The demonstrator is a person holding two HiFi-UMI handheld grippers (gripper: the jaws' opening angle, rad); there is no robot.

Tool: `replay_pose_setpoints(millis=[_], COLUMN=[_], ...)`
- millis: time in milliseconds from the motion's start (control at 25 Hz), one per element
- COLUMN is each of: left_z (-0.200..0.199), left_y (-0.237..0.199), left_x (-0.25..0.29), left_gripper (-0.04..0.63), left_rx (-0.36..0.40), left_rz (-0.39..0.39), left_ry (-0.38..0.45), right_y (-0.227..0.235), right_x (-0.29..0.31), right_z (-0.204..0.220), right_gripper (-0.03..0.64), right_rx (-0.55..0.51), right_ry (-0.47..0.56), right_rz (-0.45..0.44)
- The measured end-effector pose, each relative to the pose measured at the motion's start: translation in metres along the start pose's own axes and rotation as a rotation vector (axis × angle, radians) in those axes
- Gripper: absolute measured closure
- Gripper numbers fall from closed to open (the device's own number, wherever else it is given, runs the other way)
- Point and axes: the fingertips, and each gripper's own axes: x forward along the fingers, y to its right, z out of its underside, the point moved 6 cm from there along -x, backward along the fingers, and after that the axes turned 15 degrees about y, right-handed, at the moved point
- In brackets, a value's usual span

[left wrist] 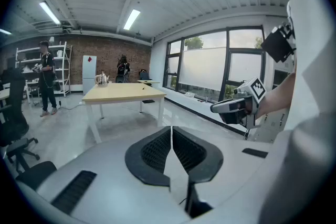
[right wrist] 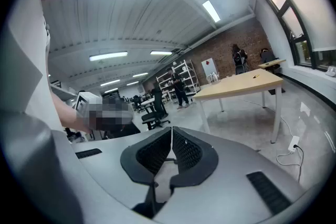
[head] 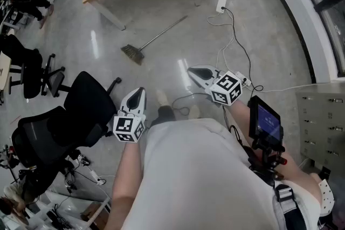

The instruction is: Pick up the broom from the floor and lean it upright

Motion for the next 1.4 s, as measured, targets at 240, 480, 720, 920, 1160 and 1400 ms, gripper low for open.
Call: replay_pose_setpoints(millis=[240, 480, 720, 920, 1160, 1400], left_z=[0.008, 0.003, -0.013, -0.011, 0.000, 0.000], left_y=[-0.043, -0.103, -0.154, -0.194, -0.213, -0.224], left_x=[0.023, 0.056, 0.081, 0.093, 0.116, 0.160], left_gripper=[0.578, 0.578, 0.578, 0.578, 0.578, 0.578], left_rx=[-0.032, -0.045, -0.040, -0.071, -0.081, -0.076], left_rz=[0.053, 0.110, 0.178, 0.152, 0.162, 0.145], left_ry=[-0.010, -0.008, -0.003, -0.004, -0.039, -0.076], right_y=[0.006, 0.029, 0.043, 0.050, 0.078, 0.125], right_x=[0.025, 0.081, 0.132, 0.163, 0.188, 0.212], right_z=[0.004, -0.018, -0.041, -0.046, -0.040, -0.035], right_gripper=[0.597, 0.597, 0.597, 0.597, 0.597, 0.597], right_rx=[0.015, -0.036, -0.071, -0.082, -0.062, -0.020], right_ry=[-0.023, -0.023, -0.016, -0.020, -0.022, -0.030], right_rz=[0.076, 0.135, 0.176, 0.189, 0.193, 0.166])
